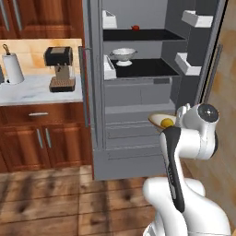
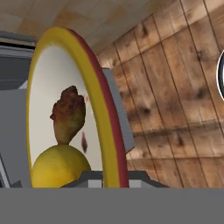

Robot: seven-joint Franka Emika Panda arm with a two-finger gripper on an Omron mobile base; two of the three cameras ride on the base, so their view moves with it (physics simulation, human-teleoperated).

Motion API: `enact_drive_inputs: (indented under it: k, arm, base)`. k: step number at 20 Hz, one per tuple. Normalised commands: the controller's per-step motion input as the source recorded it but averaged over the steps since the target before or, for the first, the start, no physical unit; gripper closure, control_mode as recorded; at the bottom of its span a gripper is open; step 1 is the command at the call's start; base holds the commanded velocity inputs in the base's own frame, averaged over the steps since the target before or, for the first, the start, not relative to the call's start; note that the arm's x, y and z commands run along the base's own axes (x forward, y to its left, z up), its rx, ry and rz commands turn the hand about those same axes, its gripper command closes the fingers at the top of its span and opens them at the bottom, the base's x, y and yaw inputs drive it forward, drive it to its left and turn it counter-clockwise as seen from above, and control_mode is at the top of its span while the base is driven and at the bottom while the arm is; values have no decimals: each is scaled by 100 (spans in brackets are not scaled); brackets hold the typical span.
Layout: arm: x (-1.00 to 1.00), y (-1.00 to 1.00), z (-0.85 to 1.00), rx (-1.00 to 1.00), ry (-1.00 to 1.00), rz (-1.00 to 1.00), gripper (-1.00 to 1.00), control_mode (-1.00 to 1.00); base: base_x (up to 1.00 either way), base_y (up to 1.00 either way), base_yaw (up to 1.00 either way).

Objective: Pick the chicken drumstick and lemon from their plates and place them in the bowl. Then put the bowl in the fridge.

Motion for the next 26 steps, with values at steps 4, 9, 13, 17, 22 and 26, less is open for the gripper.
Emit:
enact_drive_inputs:
  k: [4,9,13,17,22,26]
  arm:
    - [0,0,0,0,0,0,100,100]
    - [0,0,0,0,0,0,100,100]
    - [0,0,0,0,0,0,100,100]
    - [0,0,0,0,0,0,100,100]
    - [0,0,0,0,0,0,100,100]
    - [0,0,0,0,0,0,100,100]
  base:
    - [72,-45,10]
    - [68,-45,12]
    - [61,-40,14]
    - [62,-34,11]
    - [55,-19,0]
    - [49,-14,0]
